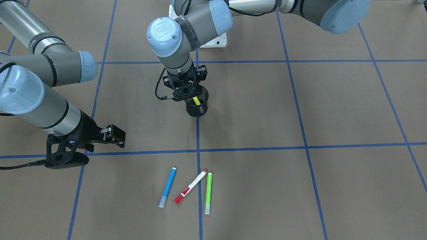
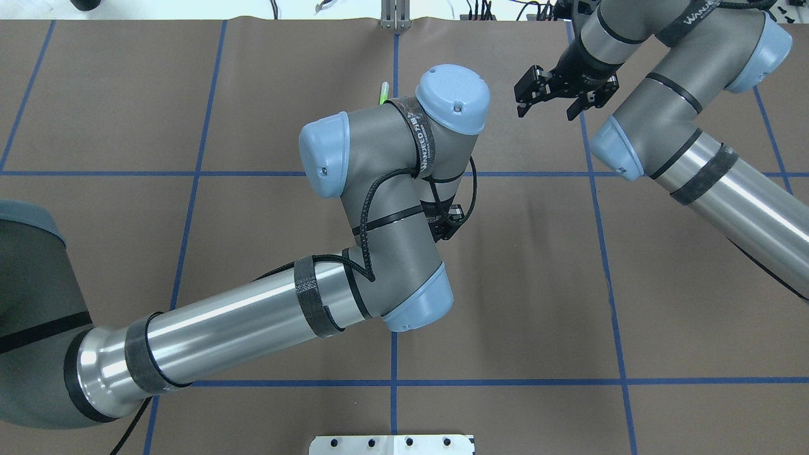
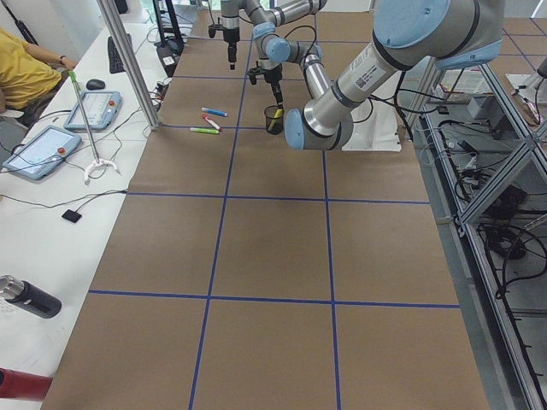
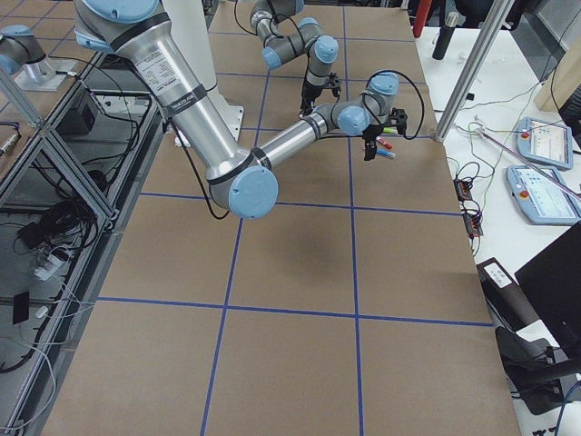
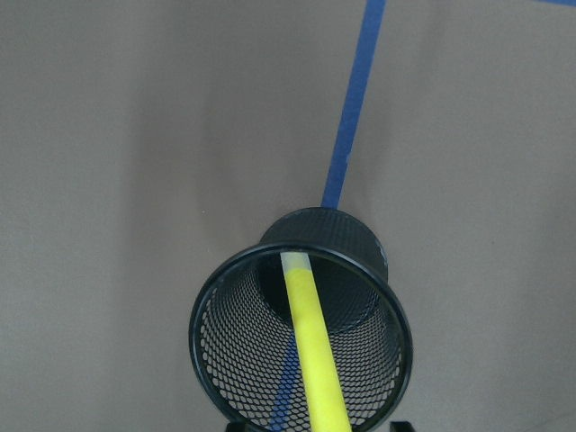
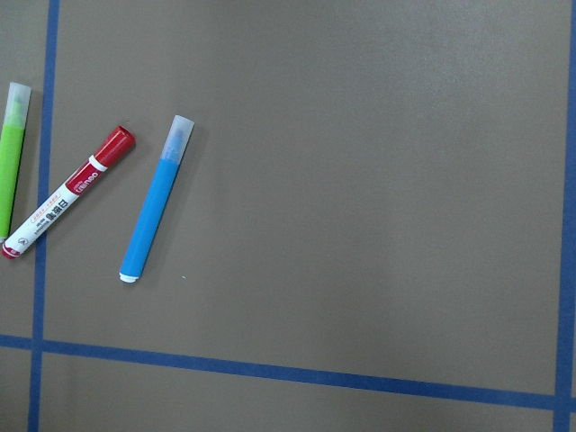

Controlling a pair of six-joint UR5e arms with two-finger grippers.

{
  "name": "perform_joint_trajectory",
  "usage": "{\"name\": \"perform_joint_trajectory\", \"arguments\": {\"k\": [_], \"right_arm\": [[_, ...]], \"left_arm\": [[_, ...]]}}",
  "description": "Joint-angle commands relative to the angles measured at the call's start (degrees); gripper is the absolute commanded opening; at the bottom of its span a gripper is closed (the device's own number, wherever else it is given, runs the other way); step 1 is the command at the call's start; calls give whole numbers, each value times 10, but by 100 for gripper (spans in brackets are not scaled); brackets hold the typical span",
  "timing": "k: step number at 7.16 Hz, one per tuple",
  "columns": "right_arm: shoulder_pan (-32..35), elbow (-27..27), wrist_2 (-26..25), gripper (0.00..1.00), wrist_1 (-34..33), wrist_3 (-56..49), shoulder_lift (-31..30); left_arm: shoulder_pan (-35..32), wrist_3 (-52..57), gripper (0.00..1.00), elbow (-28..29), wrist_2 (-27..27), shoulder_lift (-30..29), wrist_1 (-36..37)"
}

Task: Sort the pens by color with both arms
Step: 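Position the left gripper above the cup over the yellow highlighter, then lower the left gripper into the cup and grasp the yellow highlighter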

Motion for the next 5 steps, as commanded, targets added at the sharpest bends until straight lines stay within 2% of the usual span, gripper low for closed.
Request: {"name": "perform_joint_trajectory", "arguments": {"k": [1,5], "right_arm": [[0,-1,0,99,0,0,0],[0,-1,0,99,0,0,0]], "left_arm": [[4,0,57,1,0,1,0],[5,2,53,3,1,3,-3]]}}
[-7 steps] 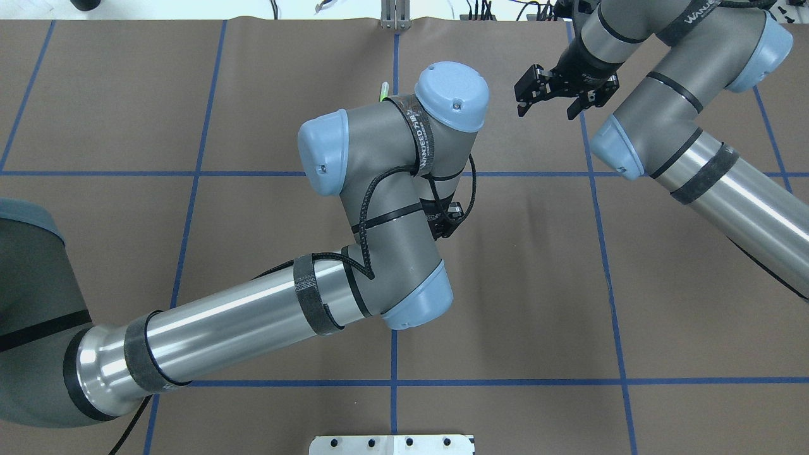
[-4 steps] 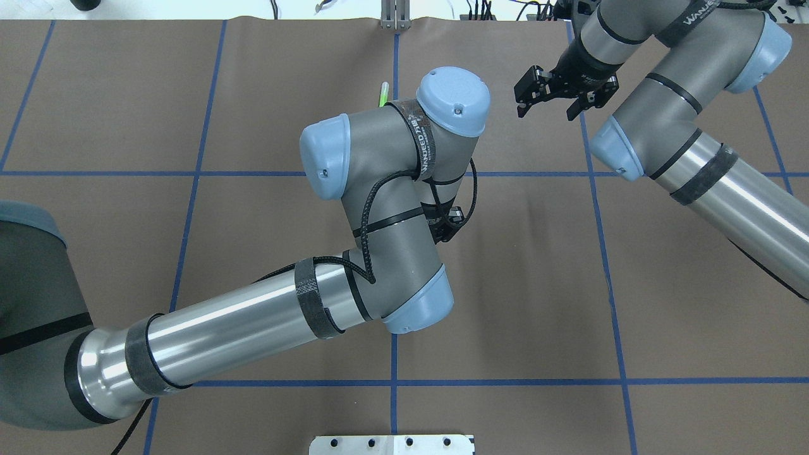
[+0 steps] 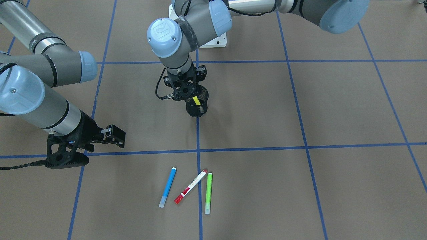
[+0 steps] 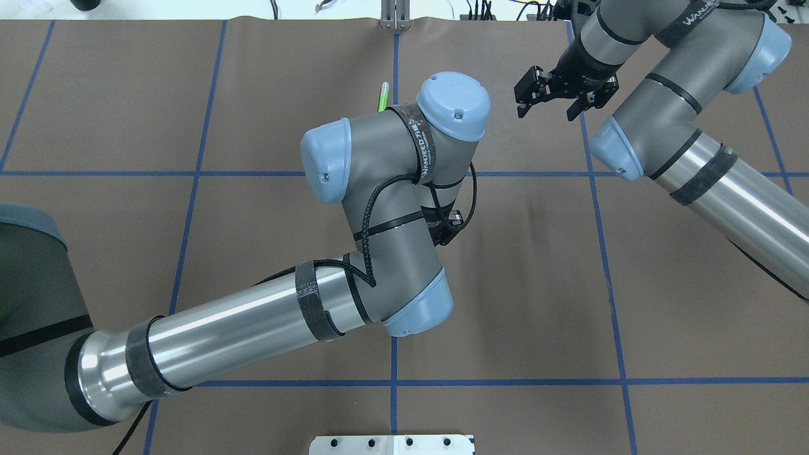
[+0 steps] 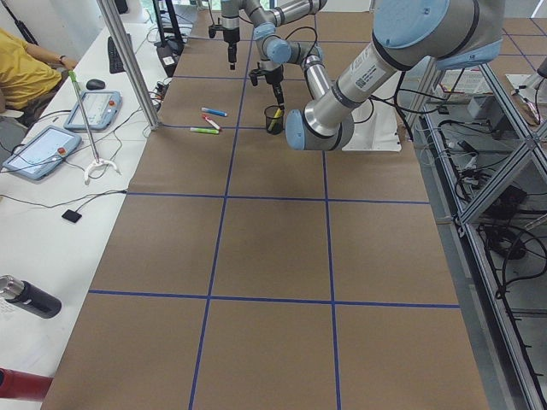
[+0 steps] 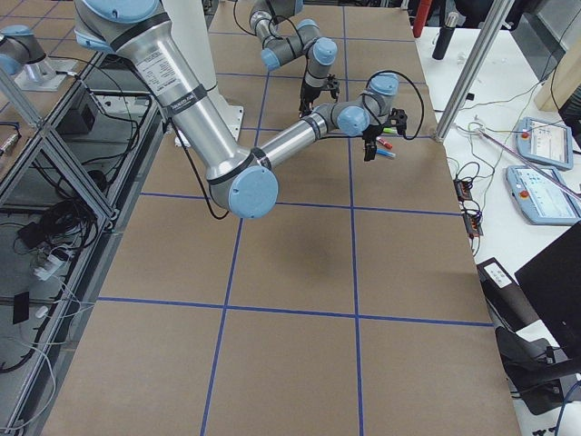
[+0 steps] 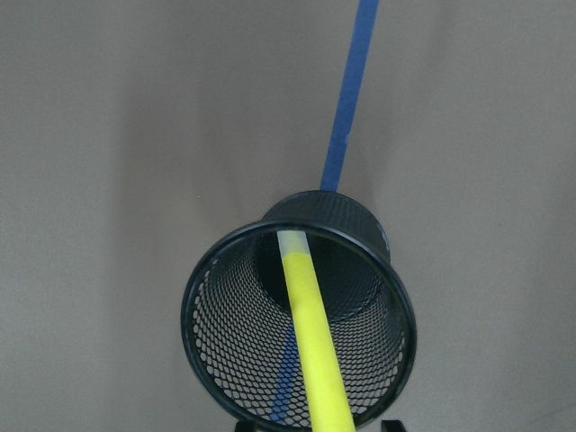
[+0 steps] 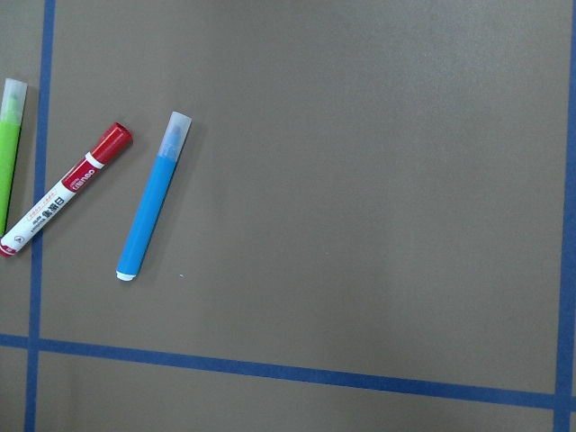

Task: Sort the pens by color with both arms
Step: 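Lower the left gripper into the cup and grasp the yellow highlighter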

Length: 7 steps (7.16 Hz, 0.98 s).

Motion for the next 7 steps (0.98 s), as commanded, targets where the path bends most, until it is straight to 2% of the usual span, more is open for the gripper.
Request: {"name": "perform_joint_trajectory", "arguments": {"k": [1,3,5,7], "right_arm": [[-1,0,0,99,0,0,0],[-1,0,0,99,0,0,0],[-1,0,0,99,0,0,0],[-1,1,0,99,0,0,0]], "left_arm": [[1,2,52,1,0,1,-1],[8,2,44,2,0,5,-2],[9,2,30,0,-1,4,-1],[8,2,21,-2,-1,4,0]]}}
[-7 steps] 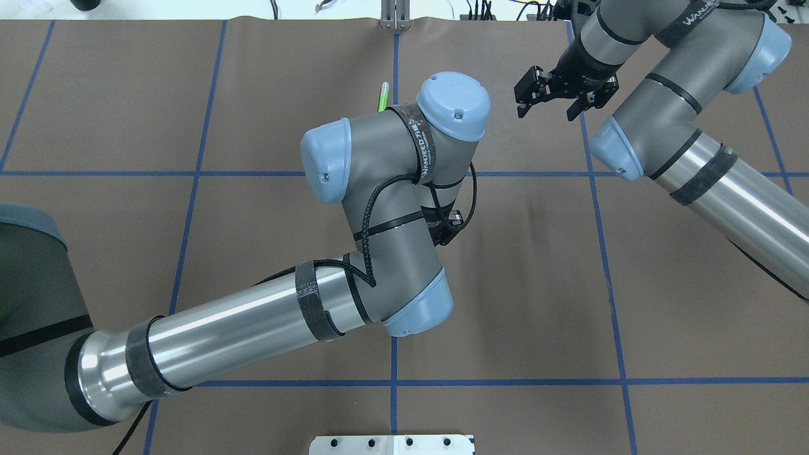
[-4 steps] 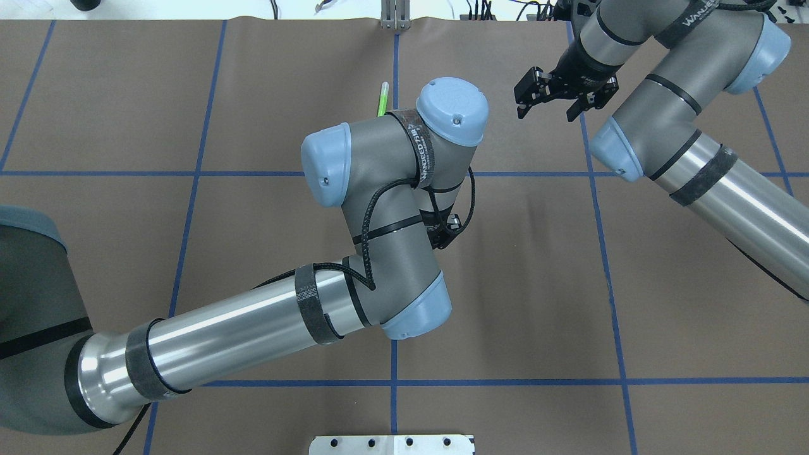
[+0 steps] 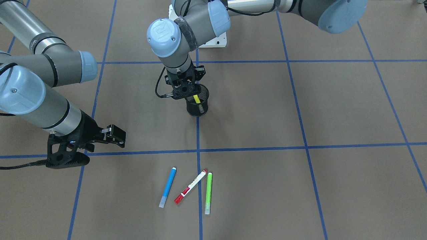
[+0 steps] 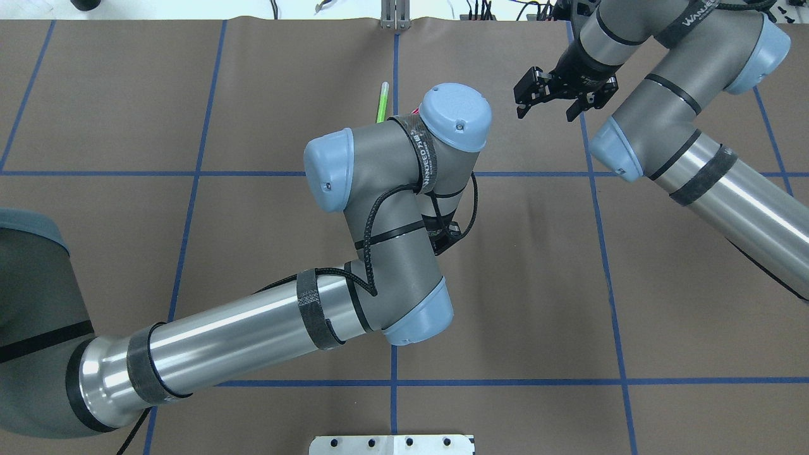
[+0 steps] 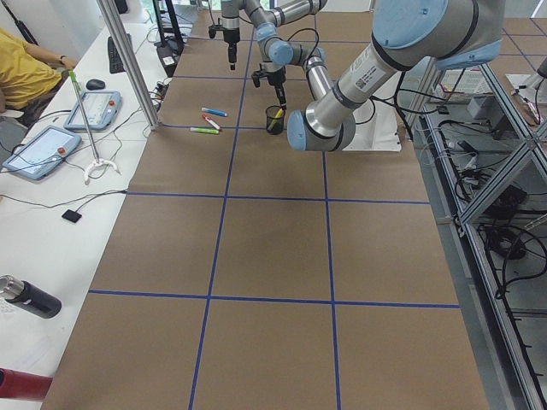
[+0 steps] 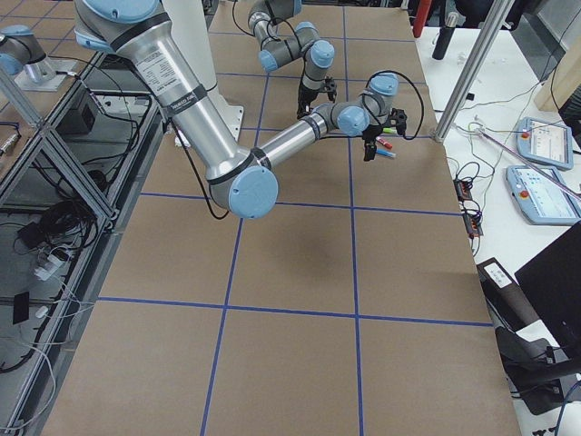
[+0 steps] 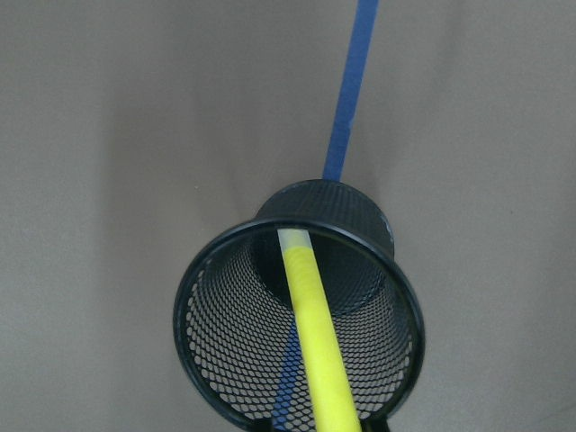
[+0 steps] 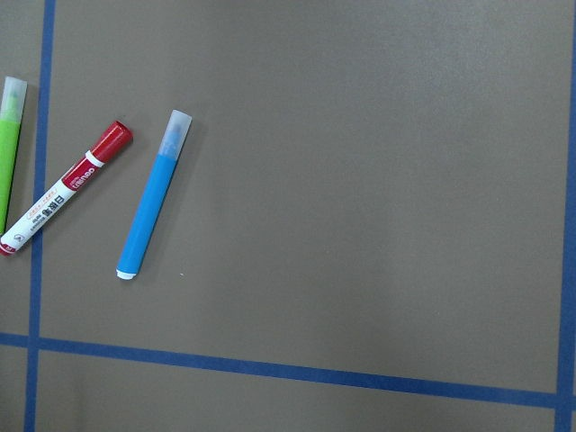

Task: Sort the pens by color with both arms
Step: 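Lower the left gripper into the cup and grasp the yellow highlighter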

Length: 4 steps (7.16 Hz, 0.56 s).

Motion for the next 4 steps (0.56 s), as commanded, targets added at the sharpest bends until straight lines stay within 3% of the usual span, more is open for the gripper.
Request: {"name": "perform_joint_trajectory", "arguments": {"k": [1,3,4], "right_arm": [[0,0,0,99,0,0,0],[0,1,1,99,0,0,3],[0,1,1,99,0,0,3]], "left_arm": [[0,0,15,-2,0,0,3],[-3,0,0,-23,0,-1,20],[-8,0,0,-52,2,-1,48]]}}
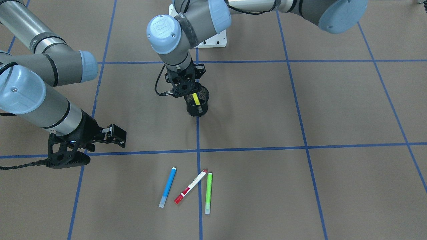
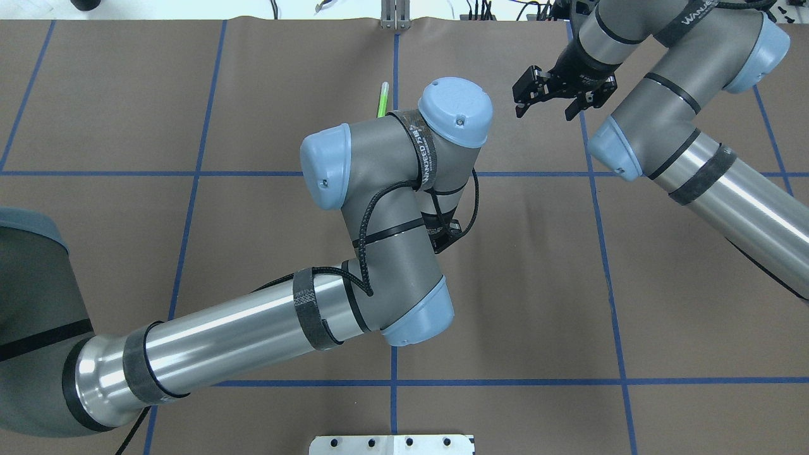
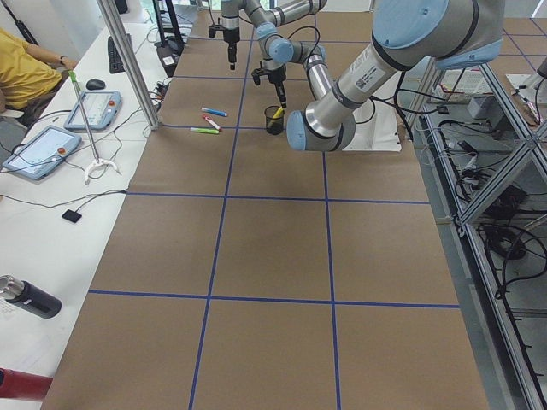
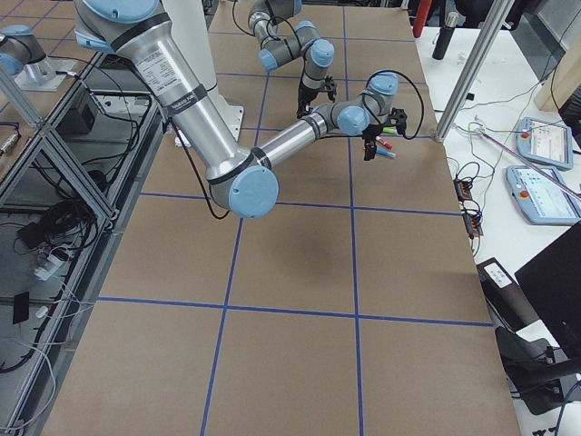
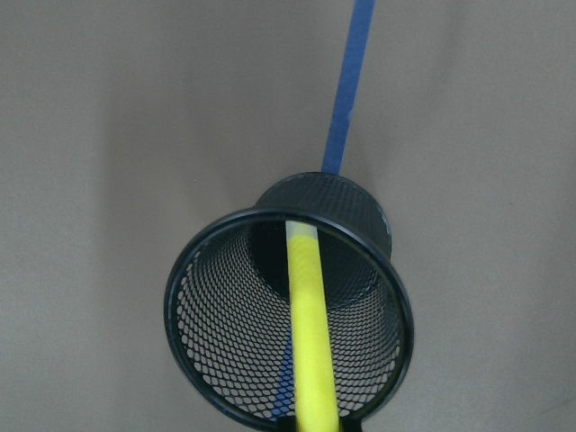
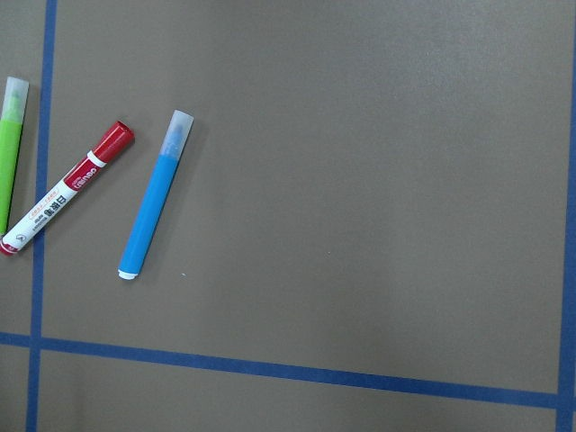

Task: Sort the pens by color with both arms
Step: 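Lower the left gripper into the cup and grasp the yellow highlighter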

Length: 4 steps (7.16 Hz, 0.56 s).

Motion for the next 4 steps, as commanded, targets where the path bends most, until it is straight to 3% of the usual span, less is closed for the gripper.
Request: {"name": "perform_joint_trajectory", "arguments": {"k": [1,3,4], "right_arm": [[0,-1,0,99,0,0,1],[0,-1,0,99,0,0,0],[0,-1,-1,99,0,0,0]], "left_arm": [[-13,25,0,-57,1,0,58],[-50,114,0,-147,1,7,134],[-70,150,0,-195,0,28,136]]}}
